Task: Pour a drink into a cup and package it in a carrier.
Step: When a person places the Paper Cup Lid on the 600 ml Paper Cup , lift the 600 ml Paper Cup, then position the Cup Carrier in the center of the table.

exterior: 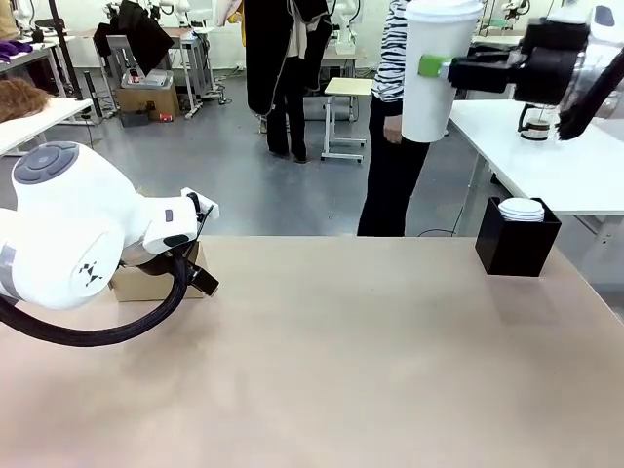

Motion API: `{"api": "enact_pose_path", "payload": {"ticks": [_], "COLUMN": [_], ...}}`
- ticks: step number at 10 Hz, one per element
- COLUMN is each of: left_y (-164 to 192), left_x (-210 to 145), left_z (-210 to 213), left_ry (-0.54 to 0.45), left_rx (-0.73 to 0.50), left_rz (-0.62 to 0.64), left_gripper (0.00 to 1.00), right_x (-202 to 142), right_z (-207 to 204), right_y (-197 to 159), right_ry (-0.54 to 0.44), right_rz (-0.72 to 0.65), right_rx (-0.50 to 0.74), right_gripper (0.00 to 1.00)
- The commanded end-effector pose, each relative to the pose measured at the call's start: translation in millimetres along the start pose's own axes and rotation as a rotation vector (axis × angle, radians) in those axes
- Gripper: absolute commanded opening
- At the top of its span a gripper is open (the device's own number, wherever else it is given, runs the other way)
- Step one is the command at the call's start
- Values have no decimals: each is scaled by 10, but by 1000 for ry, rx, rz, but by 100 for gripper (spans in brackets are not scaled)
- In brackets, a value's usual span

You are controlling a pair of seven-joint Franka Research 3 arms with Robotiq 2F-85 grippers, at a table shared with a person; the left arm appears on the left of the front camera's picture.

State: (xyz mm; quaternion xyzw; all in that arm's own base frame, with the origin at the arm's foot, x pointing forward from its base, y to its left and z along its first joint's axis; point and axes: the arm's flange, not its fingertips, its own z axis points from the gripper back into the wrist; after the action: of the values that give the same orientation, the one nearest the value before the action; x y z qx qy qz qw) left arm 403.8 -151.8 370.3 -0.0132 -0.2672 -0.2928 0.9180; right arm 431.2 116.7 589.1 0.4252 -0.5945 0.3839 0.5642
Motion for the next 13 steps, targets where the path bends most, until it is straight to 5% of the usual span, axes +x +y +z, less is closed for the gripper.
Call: {"api": "enact_pose_path", "payload": {"ticks": [1, 11, 13], "left_y": [3, 0, 19], "left_x": [-4, 0, 202], "left_z": [3, 0, 563], "left_ry": [-1, 0, 12], "left_rx": [-1, 0, 49], "left_rz": [1, 0, 82], "left_gripper": [100, 100, 100], "right_x": [-84, -84, -84], "right_z": [-30, -30, -30], "right_y": [-89, -89, -89], "right_ry": [33, 33, 33], "right_rz": [26, 26, 26], "right_rx": [-55, -55, -55], "right_gripper": [80, 80, 80]}}
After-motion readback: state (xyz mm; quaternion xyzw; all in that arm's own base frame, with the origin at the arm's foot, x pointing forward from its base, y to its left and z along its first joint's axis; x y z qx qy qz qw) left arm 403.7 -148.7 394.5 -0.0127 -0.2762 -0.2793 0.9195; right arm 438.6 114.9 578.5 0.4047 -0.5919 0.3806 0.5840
